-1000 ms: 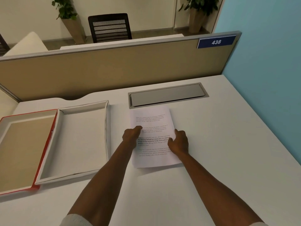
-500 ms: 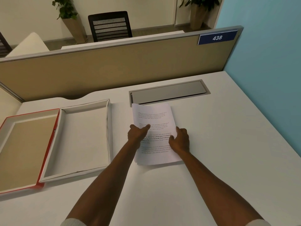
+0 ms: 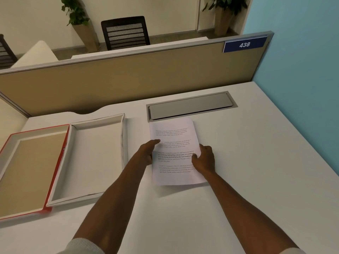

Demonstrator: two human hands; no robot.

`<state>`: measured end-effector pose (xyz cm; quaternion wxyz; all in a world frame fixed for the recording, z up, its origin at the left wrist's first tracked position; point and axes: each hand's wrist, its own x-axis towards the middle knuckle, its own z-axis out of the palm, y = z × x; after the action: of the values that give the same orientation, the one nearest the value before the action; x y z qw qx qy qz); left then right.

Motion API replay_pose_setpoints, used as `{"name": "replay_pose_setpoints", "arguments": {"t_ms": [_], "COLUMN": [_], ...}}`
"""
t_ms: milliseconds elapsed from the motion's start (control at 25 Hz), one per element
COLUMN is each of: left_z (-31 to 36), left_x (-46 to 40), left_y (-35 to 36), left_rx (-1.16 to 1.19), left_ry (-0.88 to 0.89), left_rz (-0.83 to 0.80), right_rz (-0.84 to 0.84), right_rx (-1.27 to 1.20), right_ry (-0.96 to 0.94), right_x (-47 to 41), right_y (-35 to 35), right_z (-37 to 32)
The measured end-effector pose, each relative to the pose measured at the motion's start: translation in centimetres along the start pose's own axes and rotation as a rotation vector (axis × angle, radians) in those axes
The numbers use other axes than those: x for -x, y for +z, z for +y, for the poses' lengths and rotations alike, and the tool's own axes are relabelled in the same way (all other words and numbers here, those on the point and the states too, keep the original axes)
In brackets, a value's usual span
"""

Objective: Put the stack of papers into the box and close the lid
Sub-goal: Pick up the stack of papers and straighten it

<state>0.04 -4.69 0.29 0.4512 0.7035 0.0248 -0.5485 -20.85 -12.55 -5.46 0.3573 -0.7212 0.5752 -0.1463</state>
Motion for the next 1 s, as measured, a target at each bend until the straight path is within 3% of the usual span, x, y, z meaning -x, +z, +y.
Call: {"name": "replay_pose_setpoints", "arguments": {"t_ms": [160,320,400,600,720,840,1000], "left_z": [0.1,-1.3,-0.6,1.4,-0.7,-2.1,-1.7], "left_x": [-0.3,-0.3,-0.6,-0.7,-0.1,1.5,4.0], "left_y": [-1.1,-1.6,-0.8,2.7,3.3,1.9,0.3], "left_rx": [-0.134,0.018,-0.025,-0.195,-0.29,-0.202,-0.092], "left_ry": [0.028,0.072,0.123,0.229,0.39,0.545,0.699], "left_rz": [0.107,-0.125,-0.181,-0.059,0.058,-0.066,-0.137], "right_rz": [-0.014,-0.048,-0.034,0.001,-0.06,-0.076,-0.188], "right_rx": [-0.023,-0.037,-0.054,-0.151,-0.296,-0.534,-0.878], "right_ry": [0.0,0.019,0.015,0.072,0.195,0.286,0.133], "right_x": [0.5,1.7,1.5,-0.6,-1.2,-2.1,-2.5], "right_y": [0.4,1.2,0.9,-0.8,-1.1,-2.5,-5.2], "right_z": [-0.4,-0.1,0.0,0.5,1.0,-0.2,-3.3]}}
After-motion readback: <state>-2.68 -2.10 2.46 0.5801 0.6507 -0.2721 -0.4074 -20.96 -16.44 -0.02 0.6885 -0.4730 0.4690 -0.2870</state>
